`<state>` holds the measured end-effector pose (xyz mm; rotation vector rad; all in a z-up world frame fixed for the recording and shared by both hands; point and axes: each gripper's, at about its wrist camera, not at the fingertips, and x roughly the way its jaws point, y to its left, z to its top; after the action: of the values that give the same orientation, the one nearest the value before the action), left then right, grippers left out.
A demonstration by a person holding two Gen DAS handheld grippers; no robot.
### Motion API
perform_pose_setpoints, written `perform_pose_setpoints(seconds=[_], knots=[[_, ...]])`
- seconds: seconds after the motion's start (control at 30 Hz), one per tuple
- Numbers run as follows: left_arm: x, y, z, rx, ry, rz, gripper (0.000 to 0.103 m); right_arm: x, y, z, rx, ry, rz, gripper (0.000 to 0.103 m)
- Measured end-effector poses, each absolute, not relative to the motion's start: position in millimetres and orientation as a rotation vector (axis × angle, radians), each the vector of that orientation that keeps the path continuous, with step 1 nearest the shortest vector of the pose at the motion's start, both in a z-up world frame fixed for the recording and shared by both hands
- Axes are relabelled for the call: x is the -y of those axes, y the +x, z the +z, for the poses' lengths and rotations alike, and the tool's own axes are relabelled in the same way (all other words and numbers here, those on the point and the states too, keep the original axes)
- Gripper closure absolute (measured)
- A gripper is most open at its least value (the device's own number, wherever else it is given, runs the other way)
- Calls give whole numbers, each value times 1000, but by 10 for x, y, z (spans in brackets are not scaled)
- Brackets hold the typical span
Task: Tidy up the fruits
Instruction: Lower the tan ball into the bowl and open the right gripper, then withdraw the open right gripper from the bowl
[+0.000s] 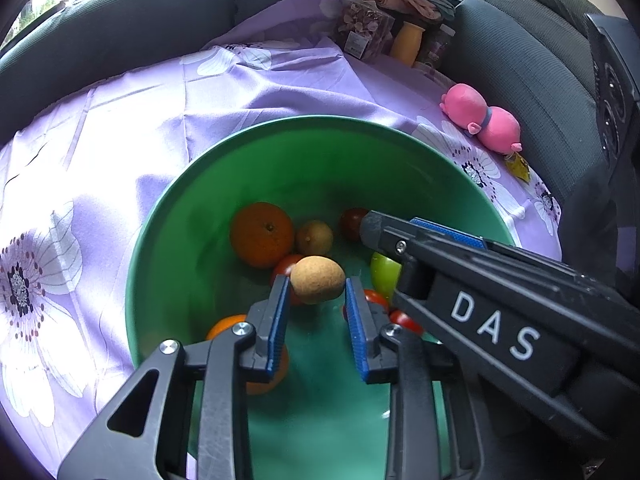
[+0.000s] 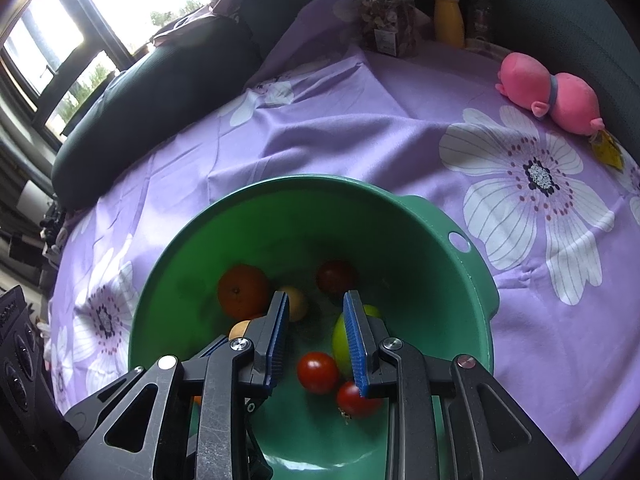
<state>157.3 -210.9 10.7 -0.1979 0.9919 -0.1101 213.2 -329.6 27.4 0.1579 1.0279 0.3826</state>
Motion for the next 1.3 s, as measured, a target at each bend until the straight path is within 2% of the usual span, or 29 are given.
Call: perform_pose_setpoints(seconds=[0.07,0.13,0.23,0.27,0.3,0.33,0.43,0.93,1.3], knots=[[2117,1552,132,-982,-203,-114,71,3317,2126,288,-1025,171,390,75],[2120,1522,177,-965,-210,-123,58,3346,2119,309,-1019,185,391,72],[2137,1462,274,-933,-189,-108,45,3394,2081,380,-996,201,391,64],[2140,1430,314,-915,-178,-98,41,3413,2053,422,-986,195,370,56],[2139,1398,354,-897,-169,-94,33,3435,2014,477,-960,186,346,49],[2128,1370,397,-880,-166,-90,24,3460,1980,538,-926,179,326,47],[2070,1306,513,-858,-178,-65,6,3547,1889,689,-862,191,310,45],[1901,1042,774,-796,-202,-21,3,3701,1554,1098,-706,204,290,44],[1832,971,771,-780,-209,-20,4,3672,1551,1083,-720,181,256,44]])
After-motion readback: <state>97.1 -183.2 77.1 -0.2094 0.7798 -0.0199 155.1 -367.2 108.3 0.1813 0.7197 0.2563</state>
